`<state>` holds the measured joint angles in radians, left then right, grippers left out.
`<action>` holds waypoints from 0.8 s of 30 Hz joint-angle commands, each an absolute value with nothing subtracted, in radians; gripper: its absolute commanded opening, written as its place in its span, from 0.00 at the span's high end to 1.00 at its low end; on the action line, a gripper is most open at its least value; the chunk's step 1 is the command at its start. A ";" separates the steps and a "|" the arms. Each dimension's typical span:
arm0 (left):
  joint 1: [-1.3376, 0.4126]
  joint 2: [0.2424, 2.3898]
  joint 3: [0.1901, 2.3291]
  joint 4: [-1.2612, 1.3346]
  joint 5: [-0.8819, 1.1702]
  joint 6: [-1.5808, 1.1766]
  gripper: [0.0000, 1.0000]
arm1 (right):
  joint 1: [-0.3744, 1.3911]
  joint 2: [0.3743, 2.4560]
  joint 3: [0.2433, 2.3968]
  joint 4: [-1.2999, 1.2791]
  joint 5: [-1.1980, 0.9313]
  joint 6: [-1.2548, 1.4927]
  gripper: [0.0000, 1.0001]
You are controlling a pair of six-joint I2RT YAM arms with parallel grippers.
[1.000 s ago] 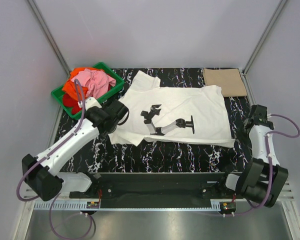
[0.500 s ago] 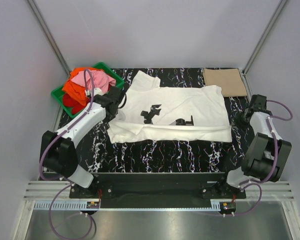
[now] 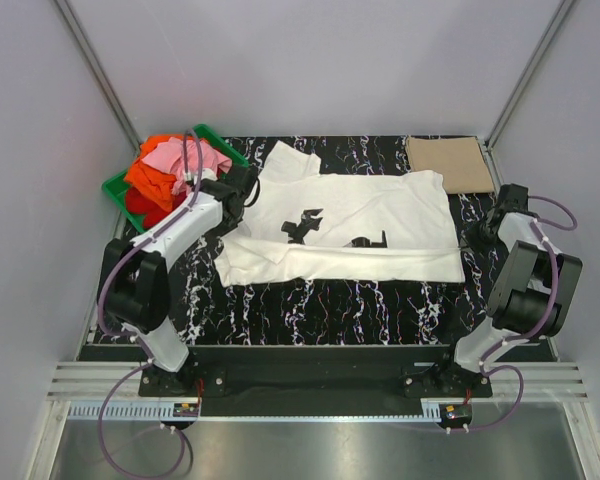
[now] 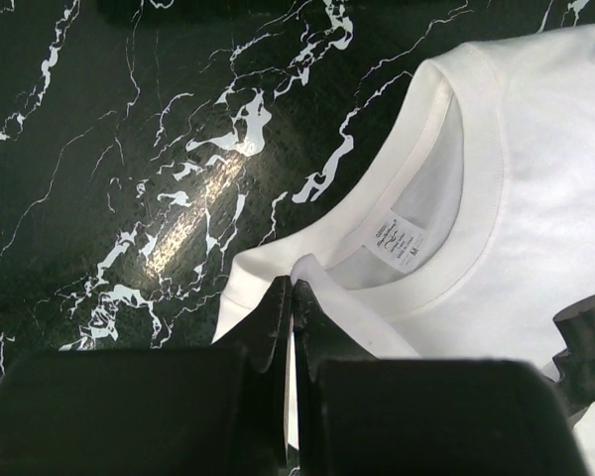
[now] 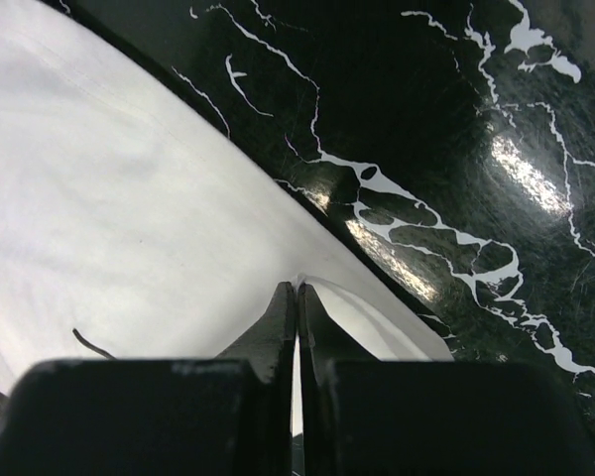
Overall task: Fold and stack the t-shirts
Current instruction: Fold the tshirt
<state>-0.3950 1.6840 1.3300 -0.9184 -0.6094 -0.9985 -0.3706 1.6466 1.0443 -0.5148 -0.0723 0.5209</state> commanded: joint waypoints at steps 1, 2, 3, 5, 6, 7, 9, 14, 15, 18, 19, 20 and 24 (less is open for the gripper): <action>-0.379 1.710 1.393 -0.899 -0.643 -0.969 1.00 | -0.364 1.667 1.112 -0.482 -0.037 0.511 1.00; -0.376 1.718 1.399 -0.899 -0.644 -0.968 1.00 | -0.364 1.675 1.118 -0.482 -0.038 0.514 1.00; -0.376 1.730 1.405 -0.899 -0.644 -0.966 1.00 | -0.364 1.678 1.130 -0.483 -0.040 0.517 1.00; -0.374 1.744 1.414 -0.899 -0.643 -0.963 1.00 | -0.356 1.700 1.140 -0.482 -0.031 0.529 1.00; -0.373 1.758 1.423 -0.897 -0.643 -0.962 1.00 | -0.354 1.709 1.153 -0.485 -0.034 0.532 1.00; -0.374 1.764 1.430 -0.896 -0.641 -0.959 1.00 | -0.353 1.729 1.161 -0.488 -0.037 0.534 1.00; -0.373 1.776 1.443 -0.897 -0.643 -0.954 1.00 | -0.350 1.741 1.177 -0.491 -0.034 0.535 1.00; -0.374 1.786 1.456 -0.899 -0.641 -0.956 0.98 | -0.345 1.753 1.195 -0.497 -0.006 0.522 0.99; -0.373 1.787 1.462 -0.899 -0.638 -0.953 0.92 | -0.345 1.753 1.204 -0.502 -0.006 0.520 0.98; -0.373 1.784 1.494 -0.896 -0.637 -0.910 0.56 | -0.342 1.764 1.241 -0.540 -0.012 0.512 0.82; -0.371 1.776 1.505 -0.894 -0.644 -0.893 0.49 | -0.338 1.758 1.252 -0.560 -0.006 0.511 0.79; -0.371 1.767 1.511 -0.894 -0.653 -0.876 0.44 | -0.333 1.752 1.262 -0.615 0.023 0.506 0.77; -0.373 1.648 1.517 -0.855 -0.617 -0.732 0.37 | -0.328 1.683 1.282 -0.730 0.071 0.523 0.67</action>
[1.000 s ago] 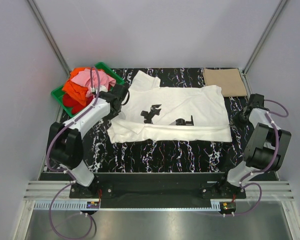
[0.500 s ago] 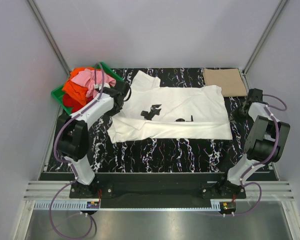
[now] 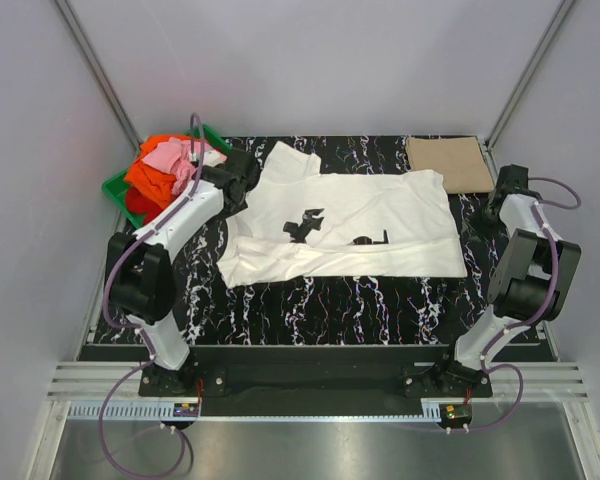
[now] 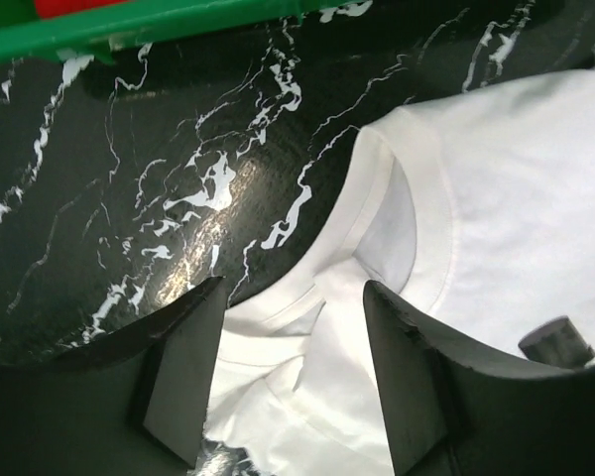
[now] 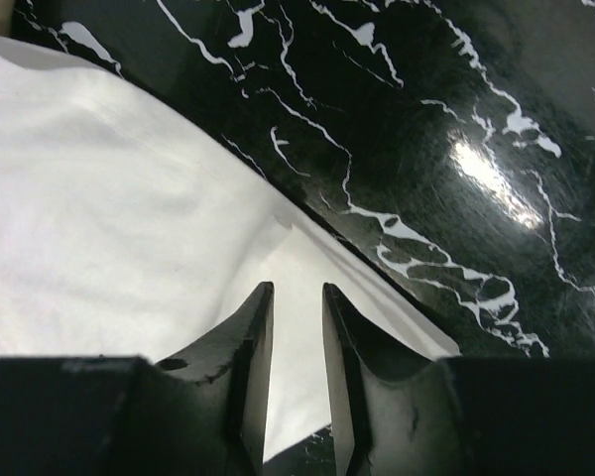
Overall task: Fold and stack the t-shirts
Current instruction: Fold the tshirt
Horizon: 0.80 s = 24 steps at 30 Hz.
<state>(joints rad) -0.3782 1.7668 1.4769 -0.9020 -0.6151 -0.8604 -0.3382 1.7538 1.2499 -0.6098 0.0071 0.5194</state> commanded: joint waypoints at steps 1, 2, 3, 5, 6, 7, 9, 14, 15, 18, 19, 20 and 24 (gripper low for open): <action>-0.377 1.625 1.508 -0.839 -0.538 -0.694 0.37 | -0.328 1.643 1.272 -0.739 0.066 0.528 0.65; -0.383 1.599 1.493 -0.821 -0.487 -0.654 0.38 | -0.328 1.625 1.260 -0.741 0.051 0.532 0.65; -0.393 1.542 1.444 -0.781 -0.442 -0.585 0.39 | -0.328 1.605 1.231 -0.742 0.029 0.535 0.65; -0.429 1.473 1.364 -0.685 -0.310 -0.537 0.39 | -0.325 1.568 1.192 -0.709 -0.071 0.544 0.69; -0.440 1.400 1.257 -0.637 -0.248 -0.499 0.39 | -0.321 1.560 1.145 -0.694 -0.096 0.554 0.72; -0.454 1.360 1.196 -0.588 -0.115 -0.488 0.39 | -0.316 1.551 1.120 -0.678 -0.116 0.561 0.76; -0.457 1.261 1.021 -0.439 -0.010 -0.501 0.38 | -0.307 1.546 1.050 -0.618 -0.150 0.592 0.80; -0.459 1.255 0.844 -0.334 0.109 -0.564 0.37 | -0.307 1.589 0.965 -0.496 -0.161 0.641 0.84; -0.459 1.267 0.836 -0.334 0.124 -0.572 0.37 | -0.307 1.621 0.969 -0.494 -0.163 0.641 0.85; -0.460 1.290 0.819 -0.347 0.100 -0.610 0.38 | -0.307 1.664 0.980 -0.505 -0.118 0.624 0.87; -0.459 1.292 0.819 -0.363 0.034 -0.630 0.39 | -0.310 1.684 0.983 -0.515 -0.051 0.615 0.87; -0.459 1.290 0.833 -0.418 0.002 -0.681 0.39 | -0.314 1.690 0.988 -0.556 -0.014 0.598 0.88; -0.457 1.261 0.870 -0.558 -0.257 -0.774 0.39 | -0.403 1.669 0.945 -0.588 0.052 0.563 0.89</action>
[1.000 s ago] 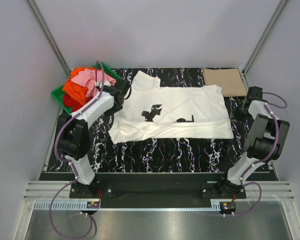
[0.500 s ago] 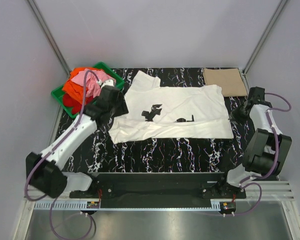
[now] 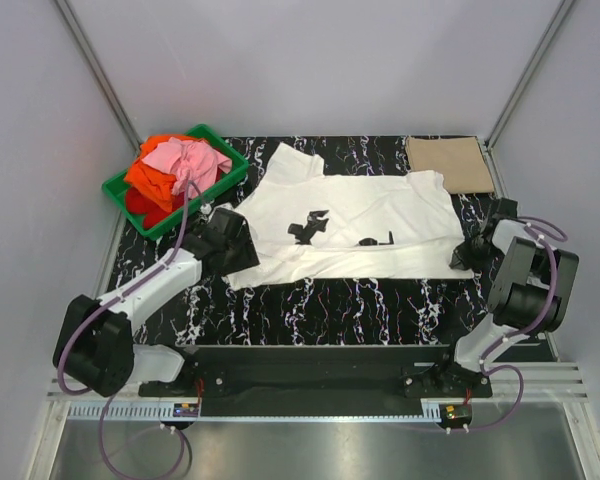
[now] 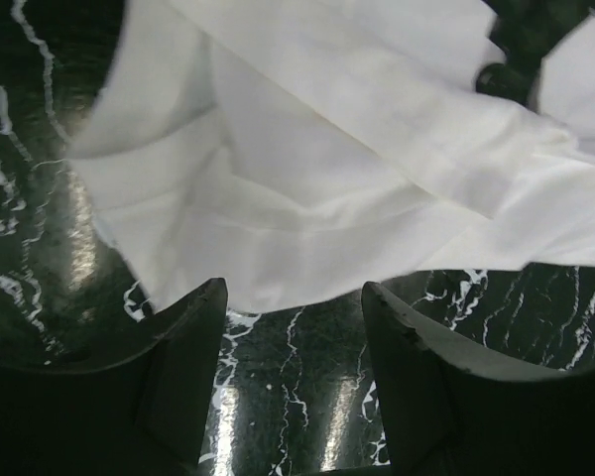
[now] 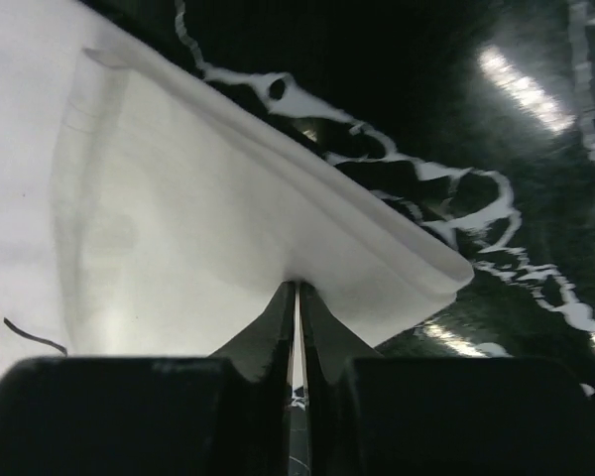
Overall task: Fold and stack the t-shirts
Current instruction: Fold the tshirt
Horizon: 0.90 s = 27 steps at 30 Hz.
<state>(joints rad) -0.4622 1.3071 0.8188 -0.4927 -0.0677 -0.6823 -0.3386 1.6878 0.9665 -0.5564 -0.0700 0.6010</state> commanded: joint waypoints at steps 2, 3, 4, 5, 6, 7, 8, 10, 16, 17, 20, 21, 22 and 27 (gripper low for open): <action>-0.453 1.232 0.864 -0.600 -0.307 -0.842 0.39 | -0.454 1.657 0.914 -0.586 0.048 0.555 0.89; -0.448 1.223 0.855 -0.607 -0.327 -0.865 0.41 | -0.462 1.643 0.907 -0.587 0.051 0.555 0.89; -0.437 1.215 0.844 -0.610 -0.325 -0.886 0.41 | -0.466 1.637 0.902 -0.588 0.063 0.554 0.89; -0.430 1.204 0.822 -0.611 -0.318 -0.917 0.41 | -0.474 1.628 0.894 -0.592 0.069 0.555 0.89; -0.420 1.201 0.813 -0.609 -0.292 -0.925 0.42 | -0.477 1.611 0.893 -0.595 0.071 0.555 0.89; -0.413 1.201 0.807 -0.606 -0.285 -0.923 0.44 | -0.477 1.602 0.894 -0.606 0.061 0.555 0.89; -0.413 1.207 0.805 -0.600 -0.282 -0.905 0.44 | -0.476 1.592 0.900 -0.612 0.049 0.554 0.89; -0.413 1.218 0.813 -0.594 -0.265 -0.879 0.48 | -0.477 1.557 0.910 -0.630 0.022 0.560 0.88; -0.413 1.296 0.798 -0.537 -0.213 -0.833 0.50 | -0.477 1.487 0.957 -0.667 -0.052 0.566 0.85; -0.411 1.310 0.793 -0.535 -0.215 -0.836 0.50 | -0.477 1.476 0.965 -0.672 -0.060 0.566 0.85; -0.411 1.365 0.778 -0.519 -0.212 -0.839 0.49 | -0.477 1.430 0.973 -0.673 -0.090 0.568 0.84; -0.411 1.374 0.775 -0.505 -0.197 -0.841 0.48 | -0.477 1.404 0.971 -0.675 -0.097 0.568 0.84; -0.414 1.381 0.756 -0.455 -0.183 -0.839 0.48 | -0.476 1.393 0.969 -0.673 -0.112 0.571 0.83; -0.413 1.417 0.730 -0.370 -0.127 -0.831 0.50 | -0.390 1.344 0.965 -0.650 -0.140 0.566 0.82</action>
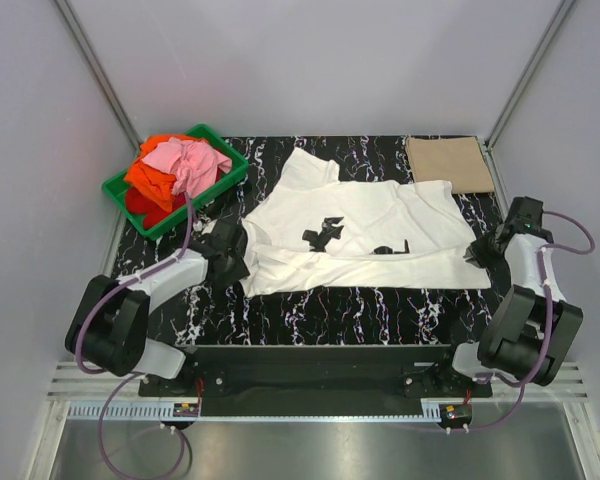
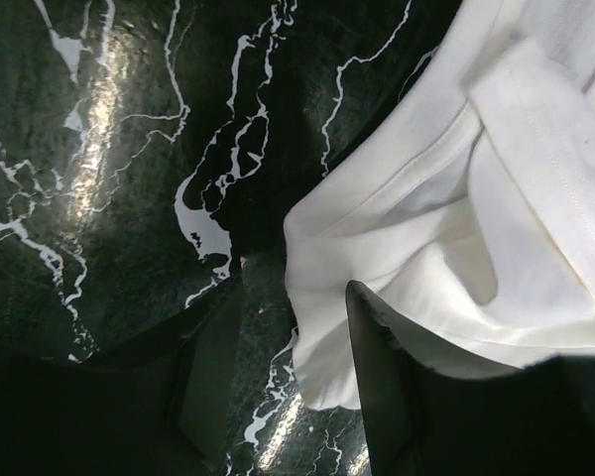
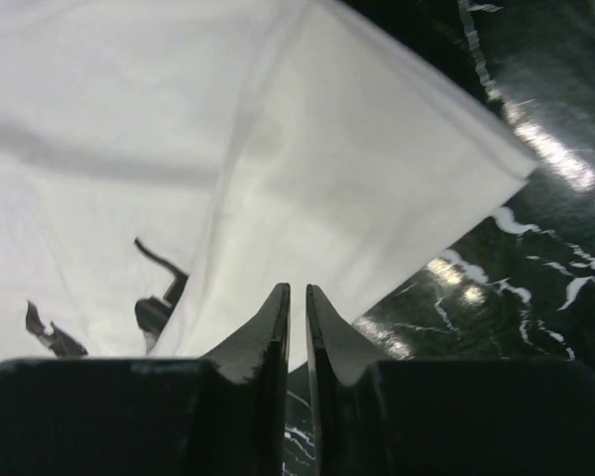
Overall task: Fold and stack the t-shirts
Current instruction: Fold the tshirt
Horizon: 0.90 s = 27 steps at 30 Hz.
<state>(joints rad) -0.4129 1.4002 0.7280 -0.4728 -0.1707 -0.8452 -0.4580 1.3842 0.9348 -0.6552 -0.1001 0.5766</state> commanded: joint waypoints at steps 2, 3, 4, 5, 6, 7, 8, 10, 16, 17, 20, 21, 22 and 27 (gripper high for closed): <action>-0.413 1.450 0.744 -0.389 -0.130 -0.812 0.73 | -0.286 1.336 0.977 -0.660 -0.126 0.555 0.82; -0.413 1.457 0.752 -0.411 -0.165 -0.808 0.81 | -0.249 1.322 0.979 -0.658 -0.132 0.557 0.81; -0.411 1.465 0.768 -0.457 -0.190 -0.805 0.98 | -0.218 1.313 0.979 -0.650 -0.144 0.564 0.80; -0.408 1.463 0.775 -0.474 -0.211 -0.787 1.00 | -0.137 1.305 0.982 -0.644 -0.144 0.565 0.78; -0.402 1.456 0.778 -0.488 -0.260 -0.778 1.00 | -0.100 1.299 0.988 -0.643 -0.141 0.568 0.78; -0.397 1.430 0.778 -0.511 -0.288 -0.775 1.00 | -0.063 1.301 0.994 -0.640 -0.130 0.571 0.78; -0.393 1.410 0.773 -0.518 -0.311 -0.769 1.00 | -0.020 1.304 1.008 -0.641 -0.118 0.572 0.78; -0.365 1.355 0.755 -0.522 -0.351 -0.769 1.00 | 0.107 1.315 1.023 -0.637 -0.080 0.574 0.77; -0.314 1.350 0.782 -0.563 -0.359 -0.732 0.95 | 0.420 1.370 1.011 -0.439 -0.164 0.479 0.64; -0.311 1.357 0.790 -0.586 -0.360 -0.739 0.72 | 0.461 1.388 1.015 -0.405 -0.172 0.462 0.64; -0.308 1.361 0.808 -0.649 -0.364 -0.765 0.53 | 0.610 1.471 1.055 -0.293 -0.150 0.384 0.64; -0.295 1.350 0.810 -0.653 -0.362 -0.764 0.47 | 0.642 1.523 1.074 -0.279 -0.128 0.359 0.64; -0.281 1.323 0.818 -0.660 -0.361 -0.758 0.43 | 0.679 1.551 1.119 -0.261 -0.071 0.309 0.62; -0.068 1.256 0.865 -0.566 -0.006 -0.618 0.41 | 0.816 1.741 1.248 -0.193 -0.034 0.178 0.57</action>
